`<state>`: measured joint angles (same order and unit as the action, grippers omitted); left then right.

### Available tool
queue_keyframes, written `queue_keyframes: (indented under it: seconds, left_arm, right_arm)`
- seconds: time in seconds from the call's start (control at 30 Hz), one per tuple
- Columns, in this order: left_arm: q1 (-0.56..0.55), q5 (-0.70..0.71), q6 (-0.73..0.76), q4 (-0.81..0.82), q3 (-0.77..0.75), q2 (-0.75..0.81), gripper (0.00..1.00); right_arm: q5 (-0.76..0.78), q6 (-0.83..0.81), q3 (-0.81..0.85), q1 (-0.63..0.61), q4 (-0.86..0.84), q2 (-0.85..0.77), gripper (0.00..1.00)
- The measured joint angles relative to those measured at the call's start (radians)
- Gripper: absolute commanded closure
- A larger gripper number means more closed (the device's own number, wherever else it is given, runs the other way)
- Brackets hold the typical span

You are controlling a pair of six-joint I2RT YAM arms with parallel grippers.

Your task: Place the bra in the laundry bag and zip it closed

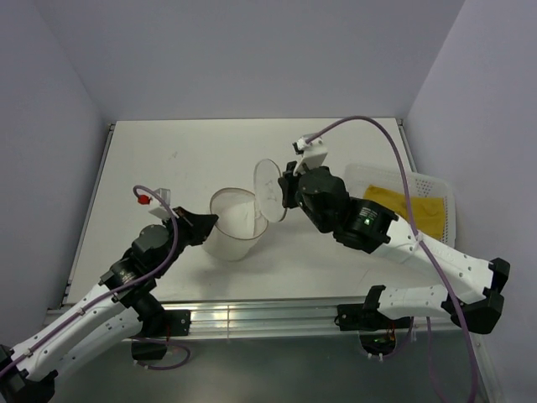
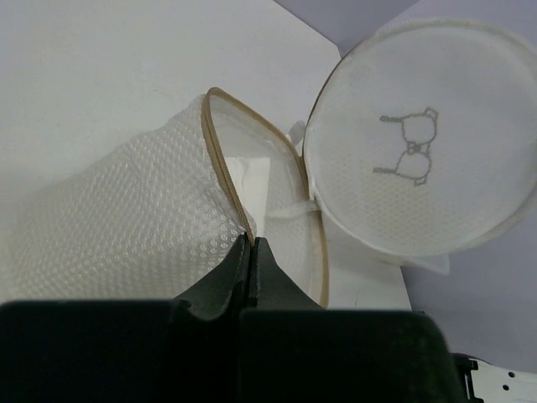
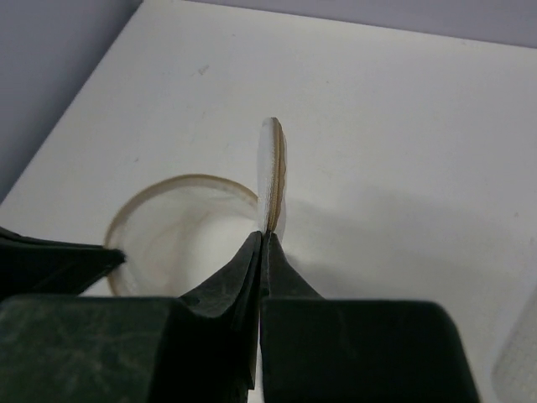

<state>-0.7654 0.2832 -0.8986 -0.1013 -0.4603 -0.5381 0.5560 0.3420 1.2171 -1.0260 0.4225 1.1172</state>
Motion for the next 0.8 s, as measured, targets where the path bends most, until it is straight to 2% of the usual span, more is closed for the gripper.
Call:
queue_keyframes:
  seconds: [0.1, 0.27, 0.4, 0.5, 0.73, 0.8]
  left_arm:
    - [0.0, -0.006, -0.001, 0.024, 0.001, -0.034, 1.0]
    - [0.0, -0.018, 0.021, 0.022, -0.042, -0.113, 1.0]
    - [0.027, 0.014, 0.02, 0.032, -0.053, -0.111, 1.0]
    - [0.11, 0.037, 0.018, 0.026, -0.052, -0.103, 1.0]
    - [0.436, 0.02, 0.002, 0.079, -0.035, -0.074, 1.0]
    - [0.513, -0.012, -0.013, 0.104, 0.003, -0.066, 0.96]
  right_arm:
    - [-0.019, -0.018, 0.082, -0.016, -0.023, 0.06, 1.0]
    - [-0.077, -0.044, 0.096, -0.034, -0.066, 0.05, 1.0]
    - [-0.111, -0.052, 0.14, -0.018, -0.108, 0.117, 1.0]
    - [-0.153, -0.06, 0.18, -0.01, -0.132, 0.207, 1.0]
    - [-0.248, -0.096, 0.409, 0.0, -0.141, 0.422, 1.0]
    - [-0.282, -0.094, 0.426, 0.008, -0.161, 0.44, 1.0]
